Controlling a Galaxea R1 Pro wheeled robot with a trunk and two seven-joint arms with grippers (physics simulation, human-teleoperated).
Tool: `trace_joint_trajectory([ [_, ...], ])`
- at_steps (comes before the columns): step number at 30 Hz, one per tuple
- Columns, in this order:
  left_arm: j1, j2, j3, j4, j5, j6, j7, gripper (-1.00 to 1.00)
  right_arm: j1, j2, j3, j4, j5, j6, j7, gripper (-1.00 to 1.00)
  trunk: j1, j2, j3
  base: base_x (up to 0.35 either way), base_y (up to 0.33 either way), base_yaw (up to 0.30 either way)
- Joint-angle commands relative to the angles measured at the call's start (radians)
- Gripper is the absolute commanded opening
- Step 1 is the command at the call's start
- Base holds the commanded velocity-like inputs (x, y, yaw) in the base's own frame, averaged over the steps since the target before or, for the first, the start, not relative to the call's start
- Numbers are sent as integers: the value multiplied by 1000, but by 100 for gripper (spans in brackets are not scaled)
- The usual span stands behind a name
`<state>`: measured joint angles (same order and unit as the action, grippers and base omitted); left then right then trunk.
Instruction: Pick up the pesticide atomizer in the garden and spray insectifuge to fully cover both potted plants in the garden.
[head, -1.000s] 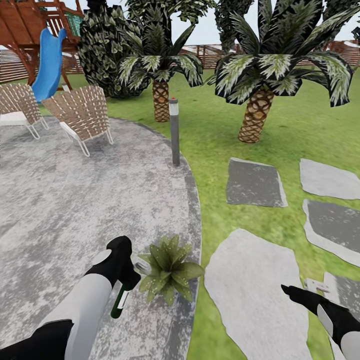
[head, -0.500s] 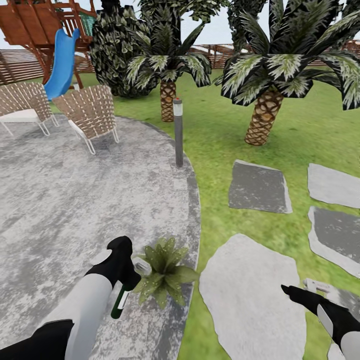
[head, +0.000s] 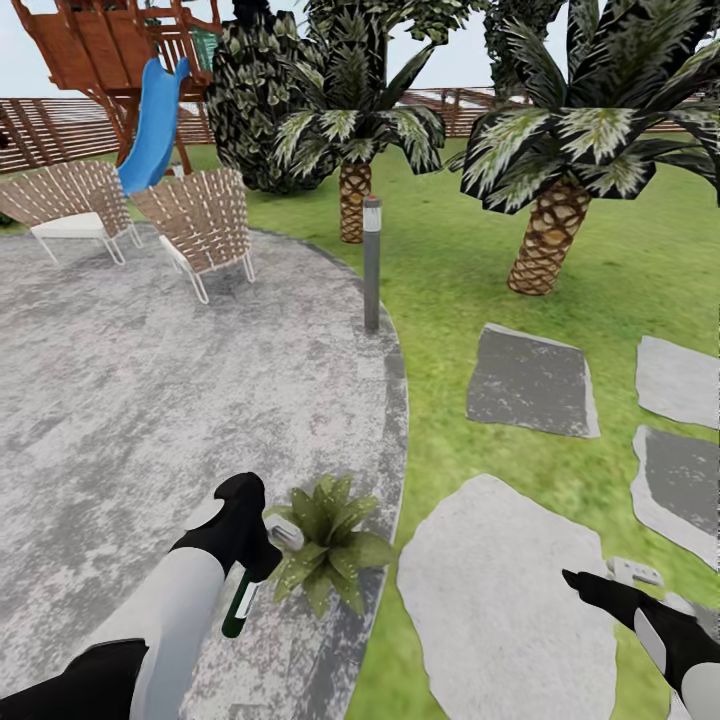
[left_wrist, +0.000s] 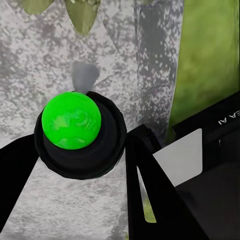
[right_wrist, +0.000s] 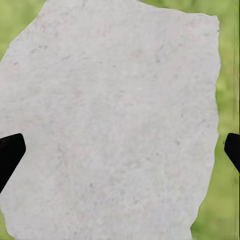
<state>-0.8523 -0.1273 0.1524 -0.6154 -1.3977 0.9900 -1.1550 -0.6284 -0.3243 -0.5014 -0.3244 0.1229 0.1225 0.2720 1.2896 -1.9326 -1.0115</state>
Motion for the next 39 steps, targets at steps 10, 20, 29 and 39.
trace_joint_trajectory([
  [10, -1, -2, 7, -1, -11, 6, -9, -100, -1, 1, -9, -1, 11, 4, 7, 100, 0, 0, -1, 0, -319, 101],
  [20, -1, -2, 7, -2, -11, 6, -9, -100, -1, 1, -9, -1, 11, 4, 7, 100, 0, 0, -1, 43, -321, 251],
  [29, -1, -2, 7, -2, -11, 6, -9, -100, -1, 1, -9, -1, 11, 4, 7, 100, 0, 0, -1, 36, -321, 196],
  [39, -1, -2, 7, -3, -11, 6, -9, -100, -1, 1, -9, -1, 11, 4, 7, 100, 0, 0, -1, -62, -314, 7],
])
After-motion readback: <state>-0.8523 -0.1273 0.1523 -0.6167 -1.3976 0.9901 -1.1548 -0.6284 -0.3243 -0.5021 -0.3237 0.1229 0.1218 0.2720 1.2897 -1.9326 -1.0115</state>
